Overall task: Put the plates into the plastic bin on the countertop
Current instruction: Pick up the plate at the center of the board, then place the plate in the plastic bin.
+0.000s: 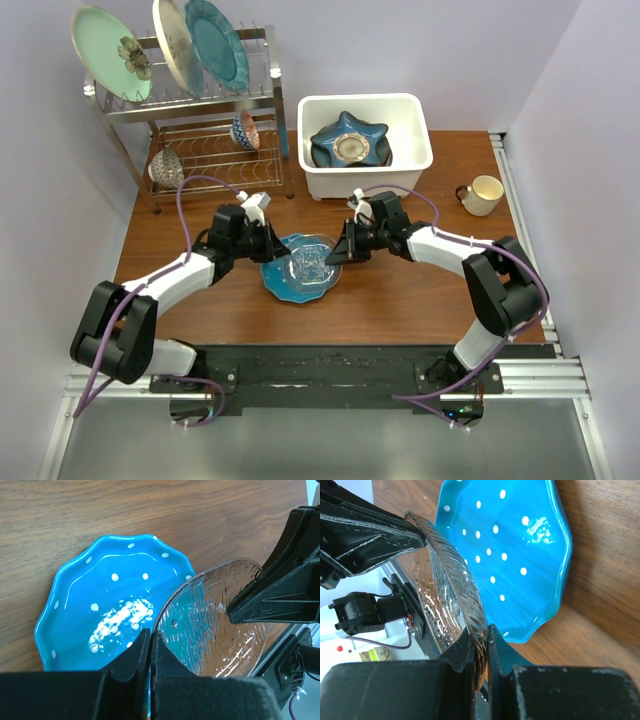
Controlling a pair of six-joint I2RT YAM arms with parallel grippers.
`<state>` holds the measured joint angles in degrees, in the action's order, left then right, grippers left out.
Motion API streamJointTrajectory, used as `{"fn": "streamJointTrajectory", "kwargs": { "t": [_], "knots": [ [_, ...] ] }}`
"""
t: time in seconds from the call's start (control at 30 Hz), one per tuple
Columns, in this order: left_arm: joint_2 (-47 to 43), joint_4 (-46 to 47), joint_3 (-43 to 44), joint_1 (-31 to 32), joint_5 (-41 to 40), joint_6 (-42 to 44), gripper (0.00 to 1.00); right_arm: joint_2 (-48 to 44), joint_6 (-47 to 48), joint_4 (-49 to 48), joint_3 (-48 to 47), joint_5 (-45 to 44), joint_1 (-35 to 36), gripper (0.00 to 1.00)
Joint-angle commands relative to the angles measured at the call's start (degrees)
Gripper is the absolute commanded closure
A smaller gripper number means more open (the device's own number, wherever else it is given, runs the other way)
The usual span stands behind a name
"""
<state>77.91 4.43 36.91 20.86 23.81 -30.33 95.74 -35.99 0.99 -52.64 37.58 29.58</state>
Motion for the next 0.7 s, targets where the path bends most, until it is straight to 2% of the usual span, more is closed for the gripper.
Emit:
{"fn": "streamJointTrajectory", "kwargs": {
  "t": [0.0, 0.07, 0.1, 0.17, 0.2, 0.33, 0.67],
  "knots": [
    [-2.5, 0.1, 2.7, 0.1, -0.5, 0.9, 0.93, -0.7, 0.9, -2.2, -1.8, 1.0, 1.3, 1.0],
    [-2.8, -0.9, 2.9, 0.1, -1.7, 1.4, 0.75, -1.1, 1.0, -1.9, -1.8, 0.9, 1.4, 1.0],
    [-3.1, -1.6, 3.0, 0.1, -2.8, 1.6, 0.59, -1.3, 1.2, -1.8, -1.8, 0.7, 1.4, 1.0],
    [-3.5, -2.4, 3.3, 0.1, -3.8, 2.0, 0.48, -1.4, 1.3, -1.5, -1.8, 0.6, 1.4, 1.0],
    [-3.9, -3.0, 3.3, 0.1, -4.8, 2.1, 0.4, -1.5, 1.4, -1.5, -1.8, 0.6, 1.4, 1.0],
    [-5.0, -4.3, 3.3, 0.2, -7.3, 2.4, 0.29, -1.6, 1.5, -1.3, -1.8, 0.6, 1.4, 1.0],
    [-7.9, -7.5, 3.2, 0.1, -11.1, 2.8, 0.21, -1.6, 2.9, 0.7, -2.5, -0.1, 1.4, 1.0]
  ]
}}
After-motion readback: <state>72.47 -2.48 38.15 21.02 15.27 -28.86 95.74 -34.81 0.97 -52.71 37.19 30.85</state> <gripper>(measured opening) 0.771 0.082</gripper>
